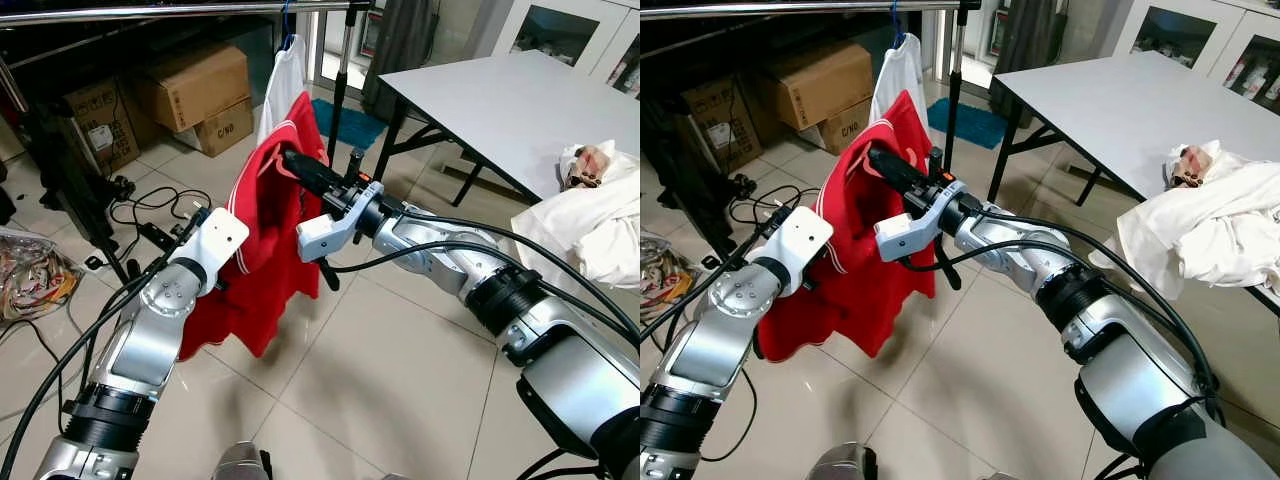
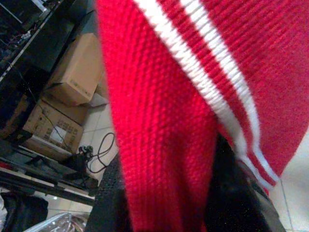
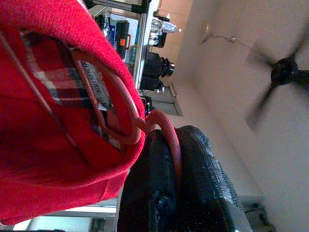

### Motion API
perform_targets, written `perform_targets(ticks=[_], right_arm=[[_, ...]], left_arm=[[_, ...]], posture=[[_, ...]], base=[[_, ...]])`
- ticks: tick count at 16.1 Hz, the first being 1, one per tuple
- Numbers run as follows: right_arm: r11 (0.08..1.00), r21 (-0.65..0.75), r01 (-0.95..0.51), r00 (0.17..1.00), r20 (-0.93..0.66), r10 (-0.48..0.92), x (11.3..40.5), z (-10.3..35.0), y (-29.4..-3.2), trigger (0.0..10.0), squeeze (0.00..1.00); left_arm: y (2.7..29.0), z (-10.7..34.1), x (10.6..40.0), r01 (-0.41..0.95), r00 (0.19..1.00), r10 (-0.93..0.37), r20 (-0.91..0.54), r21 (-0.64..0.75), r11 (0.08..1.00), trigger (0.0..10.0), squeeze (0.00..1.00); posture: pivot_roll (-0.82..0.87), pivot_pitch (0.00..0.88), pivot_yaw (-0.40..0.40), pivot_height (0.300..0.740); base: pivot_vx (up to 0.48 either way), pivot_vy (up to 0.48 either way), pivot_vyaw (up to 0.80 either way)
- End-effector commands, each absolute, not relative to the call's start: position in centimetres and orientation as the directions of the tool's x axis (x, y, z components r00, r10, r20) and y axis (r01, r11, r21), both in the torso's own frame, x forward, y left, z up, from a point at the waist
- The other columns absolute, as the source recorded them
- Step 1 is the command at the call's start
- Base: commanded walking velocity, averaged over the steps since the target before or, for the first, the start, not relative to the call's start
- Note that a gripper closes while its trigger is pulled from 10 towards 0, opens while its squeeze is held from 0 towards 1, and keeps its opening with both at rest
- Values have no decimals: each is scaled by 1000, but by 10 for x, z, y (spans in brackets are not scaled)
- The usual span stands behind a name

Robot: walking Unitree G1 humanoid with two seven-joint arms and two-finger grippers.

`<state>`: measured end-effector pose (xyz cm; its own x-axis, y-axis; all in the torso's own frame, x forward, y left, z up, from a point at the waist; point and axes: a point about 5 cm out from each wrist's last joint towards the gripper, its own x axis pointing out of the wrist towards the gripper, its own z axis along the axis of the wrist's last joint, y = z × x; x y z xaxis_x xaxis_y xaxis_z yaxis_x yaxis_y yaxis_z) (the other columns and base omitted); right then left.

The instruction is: Hang hanger

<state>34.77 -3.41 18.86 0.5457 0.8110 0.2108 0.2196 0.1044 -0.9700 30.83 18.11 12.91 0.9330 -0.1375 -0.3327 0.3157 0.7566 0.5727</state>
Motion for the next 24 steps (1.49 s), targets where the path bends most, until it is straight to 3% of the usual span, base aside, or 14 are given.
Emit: perform_targets(ticks=[1,16,17,24], right_arm=[[175,-953,247,458,274,846,338,200,-20,0,0],[175,-953,246,458,274,846,337,199,-20,0,0],[173,-962,213,439,253,862,334,193,-21,10000,1000],[157,-973,171,429,217,877,333,186,-23,10000,1000]], left_arm=[[169,136,308,338,935,-197,-295,570,749,0,0],[169,136,308,337,935,-198,-293,571,749,0,0],[171,140,310,310,946,-186,-264,582,752,0,0],[172,141,312,289,954,-176,-242,588,755,0,0]], posture=[[113,0,-38,740],[113,0,-38,740],[109,0,-38,740],[108,0,-37,740]], base=[[0,0,0],[0,0,0],[0,0,0],[0,0,0]])
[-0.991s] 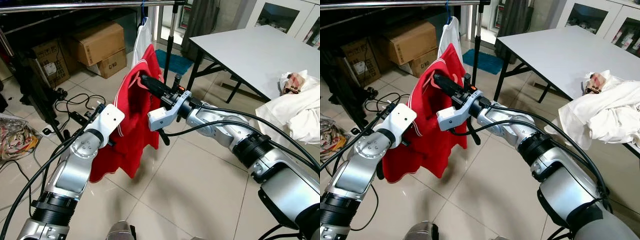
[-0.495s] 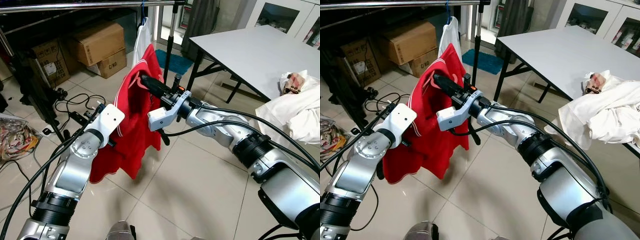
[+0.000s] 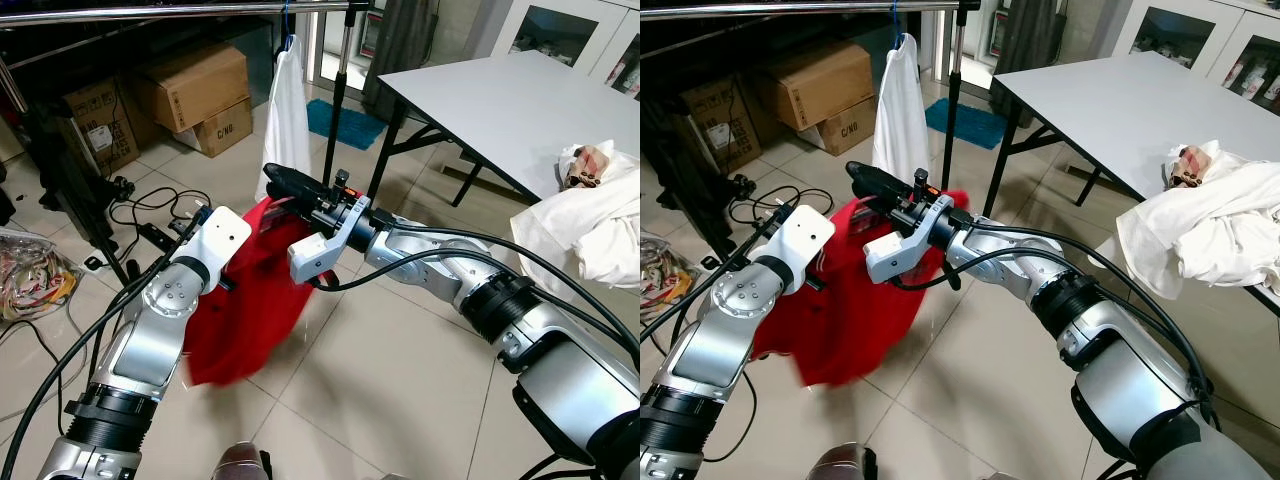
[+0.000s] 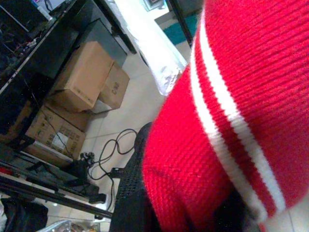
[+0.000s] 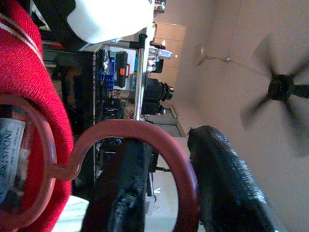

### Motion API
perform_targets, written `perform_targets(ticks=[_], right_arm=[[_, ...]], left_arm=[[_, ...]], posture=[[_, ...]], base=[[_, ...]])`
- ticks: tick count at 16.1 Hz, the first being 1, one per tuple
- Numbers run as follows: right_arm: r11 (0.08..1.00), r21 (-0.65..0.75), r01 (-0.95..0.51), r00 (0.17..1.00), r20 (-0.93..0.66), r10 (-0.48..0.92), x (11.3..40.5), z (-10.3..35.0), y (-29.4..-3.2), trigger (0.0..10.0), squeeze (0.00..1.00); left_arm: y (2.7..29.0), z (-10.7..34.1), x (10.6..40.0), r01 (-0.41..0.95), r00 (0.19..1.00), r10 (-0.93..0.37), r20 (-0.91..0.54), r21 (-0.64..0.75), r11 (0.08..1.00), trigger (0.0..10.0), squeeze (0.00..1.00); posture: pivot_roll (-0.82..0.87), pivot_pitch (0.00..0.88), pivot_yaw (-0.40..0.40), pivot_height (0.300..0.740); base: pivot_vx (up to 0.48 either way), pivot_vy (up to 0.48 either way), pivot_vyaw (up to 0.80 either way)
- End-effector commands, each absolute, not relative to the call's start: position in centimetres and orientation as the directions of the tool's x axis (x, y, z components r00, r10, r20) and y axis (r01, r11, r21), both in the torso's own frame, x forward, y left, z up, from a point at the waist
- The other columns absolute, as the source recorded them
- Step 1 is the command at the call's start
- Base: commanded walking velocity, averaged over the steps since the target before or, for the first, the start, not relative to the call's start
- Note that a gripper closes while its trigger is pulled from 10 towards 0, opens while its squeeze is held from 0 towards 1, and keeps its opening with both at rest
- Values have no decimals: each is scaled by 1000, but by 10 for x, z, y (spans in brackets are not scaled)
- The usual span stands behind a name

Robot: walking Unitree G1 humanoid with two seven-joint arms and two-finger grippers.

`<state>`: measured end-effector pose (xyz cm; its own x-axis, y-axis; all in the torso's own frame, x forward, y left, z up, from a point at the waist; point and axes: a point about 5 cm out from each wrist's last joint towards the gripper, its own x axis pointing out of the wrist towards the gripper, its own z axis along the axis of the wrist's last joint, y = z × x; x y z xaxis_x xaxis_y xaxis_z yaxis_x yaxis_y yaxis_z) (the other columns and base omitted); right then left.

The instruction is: Hang hanger

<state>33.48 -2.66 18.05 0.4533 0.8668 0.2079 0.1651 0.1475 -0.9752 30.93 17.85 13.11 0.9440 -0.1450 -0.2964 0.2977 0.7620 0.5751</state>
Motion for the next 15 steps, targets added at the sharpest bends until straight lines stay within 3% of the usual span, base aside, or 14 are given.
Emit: perform_targets(ticks=[1,5,6,8,9,10,11,12,15], right_arm=[[151,-975,163,430,208,879,333,184,-23,10000,1000],[166,-975,145,408,212,888,329,182,-23,10000,1000],[128,-984,123,436,170,884,332,177,-21,10000,0],[114,-990,78,412,136,901,328,172,-21,10000,0],[92,-995,39,392,100,915,325,167,-20,10000,400],[12,-999,-43,382,-5,924,322,153,-20,10000,988],[-16,-997,-77,378,-44,925,321,147,-21,10000,855],[-55,-991,-122,377,-97,921,319,139,-23,10000,0],[-60,-984,-169,389,-122,913,321,136,-26,10000,0]], left_arm=[[172,141,311,290,954,-177,-244,589,754,0,0],[172,141,311,291,953,-179,-243,589,754,0,0],[172,141,311,290,954,-178,-241,589,754,0,0],[172,142,311,290,954,-178,-241,589,754,0,0],[172,141,310,291,954,-179,-242,589,754,0,0],[172,141,310,292,953,-179,-244,588,754,0,0],[172,140,310,293,953,-180,-245,587,755,0,0],[171,139,309,295,952,-181,-247,585,755,0,0],[171,138,308,298,951,-184,-248,582,756,0,0]], posture=[[108,0,-37,740],[110,0,-36,740],[110,0,-35,740],[111,0,-35,740],[111,0,-36,740],[110,0,-37,740],[110,0,-38,740],[111,0,-39,740],[112,0,-41,740]], base=[[0,0,0],[0,0,0],[0,0,0],[0,0,0],[0,0,0],[0,0,0],[0,0,0],[0,0,0],[0,0,0]])
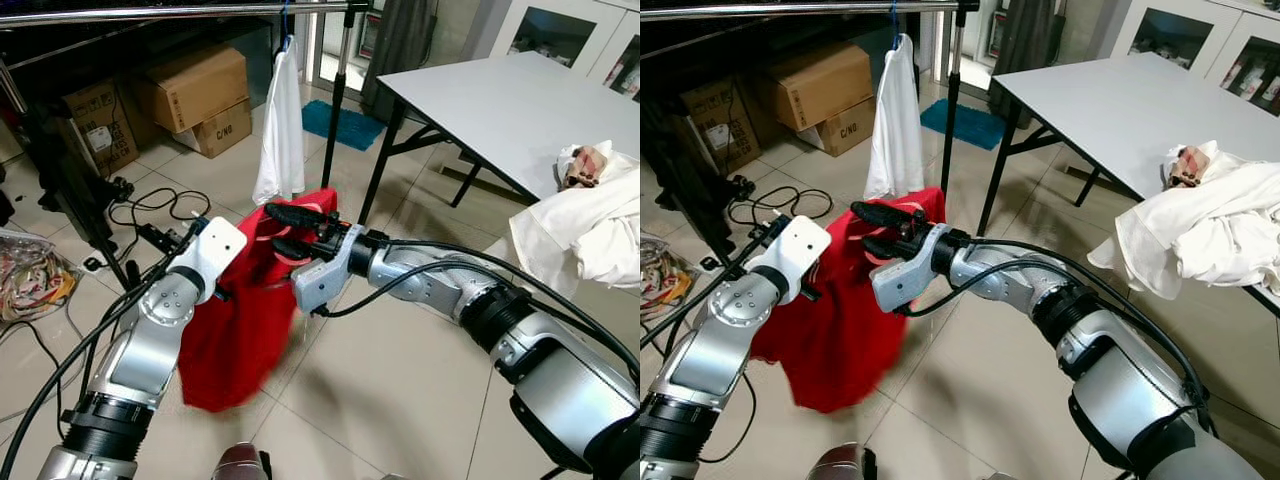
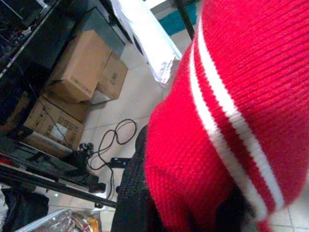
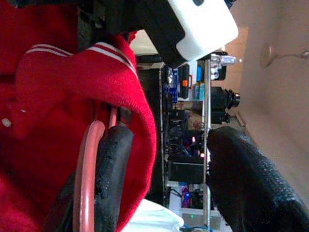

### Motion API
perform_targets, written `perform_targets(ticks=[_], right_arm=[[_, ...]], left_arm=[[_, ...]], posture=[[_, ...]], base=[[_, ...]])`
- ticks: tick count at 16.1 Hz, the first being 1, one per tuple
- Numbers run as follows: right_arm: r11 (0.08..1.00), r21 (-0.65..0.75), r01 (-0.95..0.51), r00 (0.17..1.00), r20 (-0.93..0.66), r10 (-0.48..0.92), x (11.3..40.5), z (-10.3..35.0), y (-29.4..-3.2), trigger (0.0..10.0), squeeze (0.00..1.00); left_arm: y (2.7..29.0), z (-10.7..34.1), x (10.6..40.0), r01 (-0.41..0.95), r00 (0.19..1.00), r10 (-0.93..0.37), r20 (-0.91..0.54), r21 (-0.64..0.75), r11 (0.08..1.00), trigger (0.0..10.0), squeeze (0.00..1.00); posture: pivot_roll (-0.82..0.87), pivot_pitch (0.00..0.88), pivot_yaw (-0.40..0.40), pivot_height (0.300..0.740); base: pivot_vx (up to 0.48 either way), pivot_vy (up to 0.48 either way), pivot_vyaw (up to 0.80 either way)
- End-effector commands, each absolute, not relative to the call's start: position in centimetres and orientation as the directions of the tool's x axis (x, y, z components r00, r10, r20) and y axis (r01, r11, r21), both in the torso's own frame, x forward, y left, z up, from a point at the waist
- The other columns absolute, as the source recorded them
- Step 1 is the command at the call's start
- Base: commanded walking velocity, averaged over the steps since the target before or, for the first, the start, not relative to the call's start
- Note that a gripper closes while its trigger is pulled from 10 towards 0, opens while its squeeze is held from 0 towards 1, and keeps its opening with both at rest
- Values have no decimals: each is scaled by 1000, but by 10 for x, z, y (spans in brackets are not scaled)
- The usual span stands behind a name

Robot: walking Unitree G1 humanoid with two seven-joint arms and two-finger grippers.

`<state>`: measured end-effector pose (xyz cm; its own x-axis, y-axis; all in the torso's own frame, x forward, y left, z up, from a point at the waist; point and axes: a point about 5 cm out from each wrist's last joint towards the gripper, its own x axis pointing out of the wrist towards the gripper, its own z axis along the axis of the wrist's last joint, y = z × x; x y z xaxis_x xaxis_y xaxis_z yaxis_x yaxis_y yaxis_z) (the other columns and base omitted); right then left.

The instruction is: Hang hanger

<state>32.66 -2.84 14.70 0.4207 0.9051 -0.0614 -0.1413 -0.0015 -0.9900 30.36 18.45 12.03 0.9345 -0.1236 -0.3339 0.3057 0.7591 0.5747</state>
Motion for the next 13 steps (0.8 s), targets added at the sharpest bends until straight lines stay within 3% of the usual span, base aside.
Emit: perform_targets(ticks=[1,5,6,9,10,13], right_arm=[[-67,-973,-220,406,-154,901,324,135,-34,10000,0],[-133,-944,-301,423,-258,869,327,121,-53,10000,0],[-128,-941,-312,405,-254,878,325,122,-53,10000,1000],[-161,-918,-362,368,-300,880,321,117,-51,10000,1000],[-212,-906,-367,355,-347,868,318,110,-51,10000,0],[-249,-911,-328,371,-367,853,320,106,-55,10000,0]], left_arm=[[171,137,307,301,950,-186,-251,581,756,0,0],[171,137,307,308,948,-190,-256,582,753,0,0],[171,137,307,310,947,-193,-256,582,752,0,0],[169,138,307,312,947,-198,-253,582,751,0,0],[169,139,308,311,948,-199,-249,583,751,0,0],[170,139,308,307,949,-196,-246,583,752,0,0]], posture=[[112,0,-41,740],[111,0,-38,740],[109,0,-37,740],[107,0,-35,740],[109,0,-35,740],[113,0,-38,740]], base=[[0,0,0],[0,0,0],[0,0,0],[0,0,0],[0,0,0],[0,0,0]])
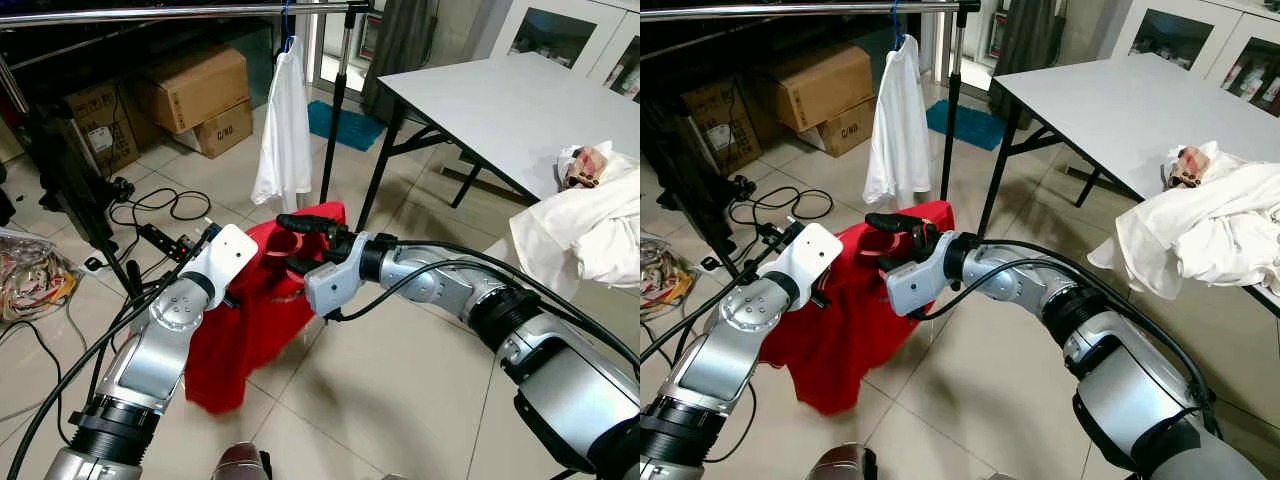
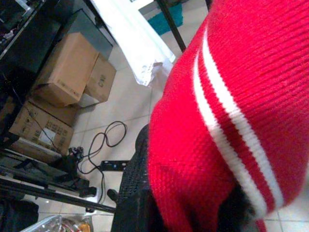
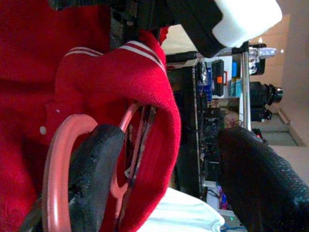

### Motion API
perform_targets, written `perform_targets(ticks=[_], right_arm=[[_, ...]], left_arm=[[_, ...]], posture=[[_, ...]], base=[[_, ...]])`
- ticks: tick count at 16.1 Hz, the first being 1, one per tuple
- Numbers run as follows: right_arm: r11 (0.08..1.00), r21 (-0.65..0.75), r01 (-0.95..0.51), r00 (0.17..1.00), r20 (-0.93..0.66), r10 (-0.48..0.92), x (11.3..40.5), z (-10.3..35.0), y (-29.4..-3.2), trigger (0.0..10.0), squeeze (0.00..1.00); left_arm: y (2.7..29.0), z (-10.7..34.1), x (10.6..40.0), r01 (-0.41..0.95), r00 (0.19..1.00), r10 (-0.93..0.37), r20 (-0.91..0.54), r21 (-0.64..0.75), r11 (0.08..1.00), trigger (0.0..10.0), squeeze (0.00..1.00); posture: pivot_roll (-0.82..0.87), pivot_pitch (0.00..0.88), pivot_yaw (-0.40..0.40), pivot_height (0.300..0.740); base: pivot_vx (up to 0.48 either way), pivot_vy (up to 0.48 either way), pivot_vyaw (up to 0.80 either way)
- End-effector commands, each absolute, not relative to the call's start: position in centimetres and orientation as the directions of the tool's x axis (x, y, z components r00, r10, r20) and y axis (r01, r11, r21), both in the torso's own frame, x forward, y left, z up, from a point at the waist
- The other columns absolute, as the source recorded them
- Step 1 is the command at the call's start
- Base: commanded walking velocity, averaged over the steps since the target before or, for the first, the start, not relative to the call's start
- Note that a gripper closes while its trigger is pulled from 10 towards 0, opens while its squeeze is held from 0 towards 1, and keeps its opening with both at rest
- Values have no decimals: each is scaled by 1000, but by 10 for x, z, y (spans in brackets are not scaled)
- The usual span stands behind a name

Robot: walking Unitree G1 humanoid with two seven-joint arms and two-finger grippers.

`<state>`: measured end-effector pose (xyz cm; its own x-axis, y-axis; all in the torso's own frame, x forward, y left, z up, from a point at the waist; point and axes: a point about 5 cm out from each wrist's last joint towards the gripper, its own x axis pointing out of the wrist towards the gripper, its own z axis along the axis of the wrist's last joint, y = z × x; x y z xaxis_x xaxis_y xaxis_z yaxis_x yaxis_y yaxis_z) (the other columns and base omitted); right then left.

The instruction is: Hang hanger

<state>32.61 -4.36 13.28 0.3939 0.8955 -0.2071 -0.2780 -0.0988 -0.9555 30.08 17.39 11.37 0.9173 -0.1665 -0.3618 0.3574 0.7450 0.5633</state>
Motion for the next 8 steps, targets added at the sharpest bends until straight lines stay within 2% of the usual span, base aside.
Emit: perform_targets(ticks=[1,5,6,7,8], right_arm=[[-247,-915,-320,386,-364,848,321,107,-55,10000,0],[-265,-912,-315,430,-385,817,326,102,-63,10000,0],[-271,-911,-312,436,-391,811,326,100,-65,10000,173],[-289,-906,-309,440,-406,801,325,95,-69,10000,1000],[-285,-900,-330,423,-411,808,322,93,-70,10000,1000]], left_arm=[[170,139,307,306,949,-194,-247,583,753,0,0],[170,138,307,305,949,-194,-247,573,760,0,0],[169,138,307,305,949,-196,-247,569,763,0,0],[169,138,307,306,949,-197,-246,564,767,0,0],[169,138,307,305,949,-198,-245,561,769,0,0]], posture=[[113,0,-38,740],[111,0,-42,740],[111,0,-43,740],[111,0,-43,740],[111,0,-43,740]], base=[[0,0,0],[0,0,0],[0,0,0],[0,0,0],[0,0,0]])
